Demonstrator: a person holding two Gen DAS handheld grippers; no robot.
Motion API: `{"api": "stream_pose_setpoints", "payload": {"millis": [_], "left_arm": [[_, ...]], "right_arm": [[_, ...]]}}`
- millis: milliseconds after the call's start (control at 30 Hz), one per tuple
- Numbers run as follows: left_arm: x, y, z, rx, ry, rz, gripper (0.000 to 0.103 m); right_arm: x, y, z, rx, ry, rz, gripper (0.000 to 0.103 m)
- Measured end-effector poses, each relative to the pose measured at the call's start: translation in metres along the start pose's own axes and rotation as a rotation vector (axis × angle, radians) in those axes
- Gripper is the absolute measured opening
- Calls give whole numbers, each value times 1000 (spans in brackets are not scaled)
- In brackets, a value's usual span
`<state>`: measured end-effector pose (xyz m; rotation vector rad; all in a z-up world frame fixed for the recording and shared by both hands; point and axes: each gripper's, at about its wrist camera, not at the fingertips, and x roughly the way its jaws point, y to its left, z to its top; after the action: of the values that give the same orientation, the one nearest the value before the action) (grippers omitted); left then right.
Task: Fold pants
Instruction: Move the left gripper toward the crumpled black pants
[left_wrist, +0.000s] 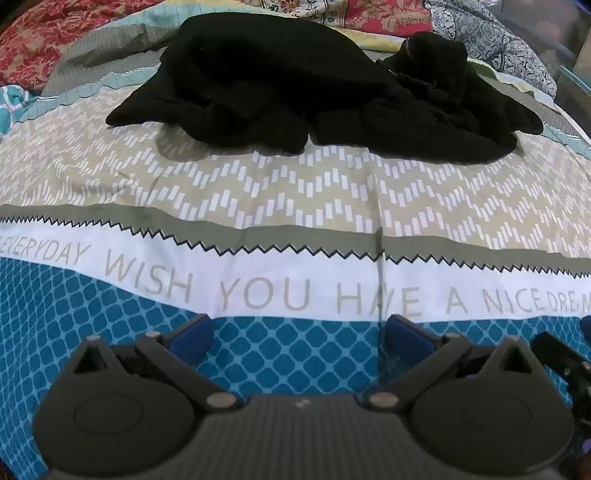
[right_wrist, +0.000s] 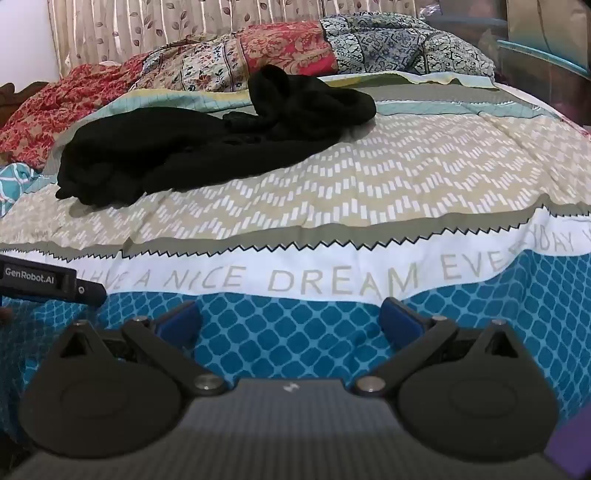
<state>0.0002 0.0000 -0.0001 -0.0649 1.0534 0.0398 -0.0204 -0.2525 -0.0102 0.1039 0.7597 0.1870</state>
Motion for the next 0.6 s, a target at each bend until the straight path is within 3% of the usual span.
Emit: {"api": "stream_pose_setpoints", "payload": {"millis": [267, 333, 500, 600], "left_arm": [[-1, -4, 4, 37, 20, -9, 103], [-3, 5, 16, -10, 32, -66, 103], [2, 27, 57, -193, -42, -228, 100], [19, 26, 88, -252, -49, -300, 87]], "right_arm": [[1, 1, 1, 1, 5, -6, 103], [0, -12, 1, 26, 2, 14, 103], [-1, -14, 0, 59, -21, 28, 103], [-2, -12, 0, 61, -31, 19, 95]]}}
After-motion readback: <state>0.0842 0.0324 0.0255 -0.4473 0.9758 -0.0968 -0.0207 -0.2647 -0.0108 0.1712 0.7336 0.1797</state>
